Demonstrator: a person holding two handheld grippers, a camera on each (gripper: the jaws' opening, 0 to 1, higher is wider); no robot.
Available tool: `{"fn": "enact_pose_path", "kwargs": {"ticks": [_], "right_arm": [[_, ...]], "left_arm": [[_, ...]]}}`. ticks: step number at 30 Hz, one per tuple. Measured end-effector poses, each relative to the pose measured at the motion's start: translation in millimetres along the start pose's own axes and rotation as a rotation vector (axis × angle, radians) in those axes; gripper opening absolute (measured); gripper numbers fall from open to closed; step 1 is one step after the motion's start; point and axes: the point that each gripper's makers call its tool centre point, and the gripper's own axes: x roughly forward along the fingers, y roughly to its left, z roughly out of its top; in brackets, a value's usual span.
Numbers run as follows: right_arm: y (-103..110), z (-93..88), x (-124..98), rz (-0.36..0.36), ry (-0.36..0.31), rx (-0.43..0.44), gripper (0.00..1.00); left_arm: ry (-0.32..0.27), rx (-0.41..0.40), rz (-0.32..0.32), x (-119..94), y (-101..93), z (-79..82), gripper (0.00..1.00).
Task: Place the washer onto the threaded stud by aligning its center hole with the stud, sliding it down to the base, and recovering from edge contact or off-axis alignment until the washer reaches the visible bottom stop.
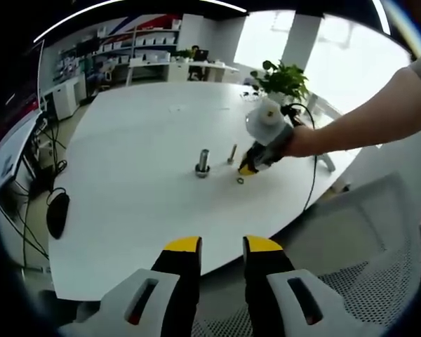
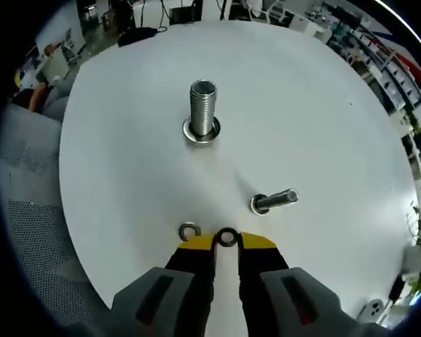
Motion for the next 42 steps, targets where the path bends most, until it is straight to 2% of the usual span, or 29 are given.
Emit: {"fn": "enact_pose_path", "kwargs": {"ticks": [2, 8, 11, 19, 26, 30, 42], "right_arm": [[-4, 8.9, -7, -0.006, -0.063, 0.038, 0.13], [-25, 16.8, -26, -0.052, -0.114, 0.081, 0.13], [-31, 31.1, -38, -0.063, -0.208, 0.108, 0.13], [-36, 31.3, -49, -0.11, -0.22, 0.073, 0.13], [-32, 45.3, -51, -0.118, -0.263, 0.038, 0.13], [-31, 51.3, -48, -0.116, -0.261, 0.033, 0.13], [-35, 52.3, -44, -0.118, -0.239, 0.019, 0.13]], "left_arm": [[-0.002, 0.001, 0.002, 0, 0.5, 0.4, 0.21], [-0.009, 0.005, 0.003, -1, 0.2, 1.8, 0.21], [-0.011, 0.005, 0.003, -1, 0.0, 2.1, 0.21], [-0.008, 0.022, 0.014, -1, 1.0, 2.0, 0.22], [-0.009, 0.023, 0.016, -2, 1.6, 1.8, 0.22], [-0.007, 0.022, 0.016, -2, 1.6, 1.4, 0.22], [-0.014, 0.02, 0.018, -2, 2.2, 2.9, 0.22]]}}
